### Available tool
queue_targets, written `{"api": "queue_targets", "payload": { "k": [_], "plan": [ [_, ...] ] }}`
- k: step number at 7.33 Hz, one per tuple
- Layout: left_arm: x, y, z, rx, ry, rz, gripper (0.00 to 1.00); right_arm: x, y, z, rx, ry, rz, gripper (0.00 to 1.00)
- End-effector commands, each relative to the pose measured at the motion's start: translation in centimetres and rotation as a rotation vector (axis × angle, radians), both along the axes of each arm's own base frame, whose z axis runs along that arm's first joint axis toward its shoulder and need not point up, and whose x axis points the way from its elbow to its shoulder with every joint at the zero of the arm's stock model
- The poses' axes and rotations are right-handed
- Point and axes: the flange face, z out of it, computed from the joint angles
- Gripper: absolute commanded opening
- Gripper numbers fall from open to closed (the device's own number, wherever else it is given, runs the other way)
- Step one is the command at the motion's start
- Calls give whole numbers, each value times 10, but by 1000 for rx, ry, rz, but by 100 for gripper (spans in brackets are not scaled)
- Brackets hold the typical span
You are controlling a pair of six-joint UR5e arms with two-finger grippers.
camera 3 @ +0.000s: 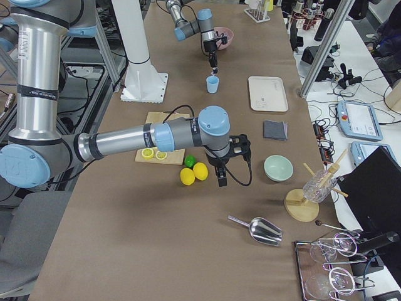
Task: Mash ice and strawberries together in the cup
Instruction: 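Open the left gripper to drop the ice cube into the cup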
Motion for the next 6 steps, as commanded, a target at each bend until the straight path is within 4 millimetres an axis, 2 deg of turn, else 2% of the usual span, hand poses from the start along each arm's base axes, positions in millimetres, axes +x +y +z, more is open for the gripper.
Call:
{"api": "queue_targets", "payload": {
  "k": [1, 3, 4, 6],
  "plan": [
    [3, 0, 0, -2, 0, 0, 0, 0, 0, 0, -1, 0, 0, 100],
    [2, 0, -2, -19, 12, -5, 0, 0, 0, 0, -1, 0, 0, 100],
    [2, 1, -3, -41, 23, -11, 12, 0, 0, 0, -1, 0, 0, 100],
    [1, 0, -4, -38, 29, -10, 56, 0, 0, 0, -1, 0, 0, 100]
  ]
}}
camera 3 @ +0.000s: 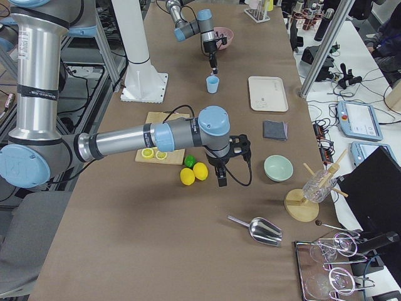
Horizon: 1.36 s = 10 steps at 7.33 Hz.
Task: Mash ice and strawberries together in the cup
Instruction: 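Open the left gripper to drop the ice cube into the cup, then move the empty left gripper back over the ice bowl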
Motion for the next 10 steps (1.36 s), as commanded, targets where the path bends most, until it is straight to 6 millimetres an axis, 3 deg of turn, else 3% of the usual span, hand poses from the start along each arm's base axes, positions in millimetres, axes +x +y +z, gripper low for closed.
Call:
{"api": "queue_targets", "payload": {
  "k": [1, 4, 5, 7, 9, 10],
  "plan": [
    [0, 0, -1, -2, 4, 1, 71, 0, 0, 0, 0, 0, 0, 100],
    [0, 1, -1, -3, 4, 2, 75, 1, 1, 1, 0, 0, 0, 100],
    [0, 3, -1, -1, 6, 5, 90, 0, 1, 1, 0, 0, -1, 100],
    [-9, 5, 6, 9, -7, 11, 97, 0, 1, 1, 2, 1, -3, 100],
    [-45, 15, 37, 58, -55, 31, 98, 0, 0, 0, 3, 1, -3, 100],
    [-73, 2, 49, 41, -107, 61, 98, 0, 0, 0, 5, 1, -4, 100]
  ]
}}
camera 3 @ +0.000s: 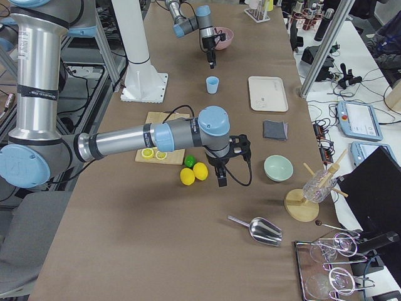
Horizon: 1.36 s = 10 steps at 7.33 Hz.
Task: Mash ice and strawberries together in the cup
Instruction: 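Move the empty left gripper back over the ice bowl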
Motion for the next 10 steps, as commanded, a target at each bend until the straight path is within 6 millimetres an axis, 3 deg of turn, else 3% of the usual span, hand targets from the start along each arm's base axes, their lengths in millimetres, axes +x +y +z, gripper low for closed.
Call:
{"api": "queue_targets", "payload": {
  "k": [1, 2, 5, 6, 8, 10],
  "plan": [
    [-57, -25, 18, -5, -89, 61, 98, 0, 0, 0, 2, 0, -2, 100],
    [-79, -34, 37, 15, -125, 100, 98, 0, 0, 1, 1, 0, -2, 100],
    [-188, -46, 131, 107, -241, 187, 98, 0, 0, 2, -3, 0, -1, 100],
    [-209, -48, 163, 131, -295, 202, 98, 0, 0, 2, -4, 0, -1, 100],
    [-242, -57, 219, 168, -396, 217, 98, 0, 0, 2, -4, -1, -1, 100],
    [-239, -71, 249, 134, -431, 226, 98, 0, 1, 2, -4, -1, -1, 100]
  ]
}}
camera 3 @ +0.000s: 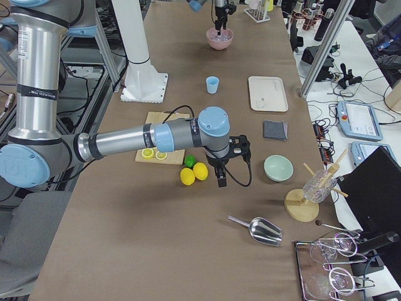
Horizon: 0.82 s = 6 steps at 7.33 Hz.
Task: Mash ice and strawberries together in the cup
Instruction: 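Lower the left gripper into the bowl and grasp another ice cube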
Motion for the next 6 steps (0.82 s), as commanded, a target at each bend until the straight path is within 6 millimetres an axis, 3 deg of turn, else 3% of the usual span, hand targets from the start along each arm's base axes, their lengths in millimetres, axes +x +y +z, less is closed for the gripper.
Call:
{"api": "queue_targets", "payload": {
  "k": [1, 4, 6],
  "plan": [
    [-6, -15, 21, -13, -24, -15, 98, 0, 0, -1, 2, -1, -1, 100],
    [2, -37, 20, -4, -14, -25, 97, 0, 0, -1, 2, -1, -1, 100],
    [6, -43, 50, 32, 13, -25, 96, 0, 0, -1, 4, -1, -1, 100]
  ]
}}
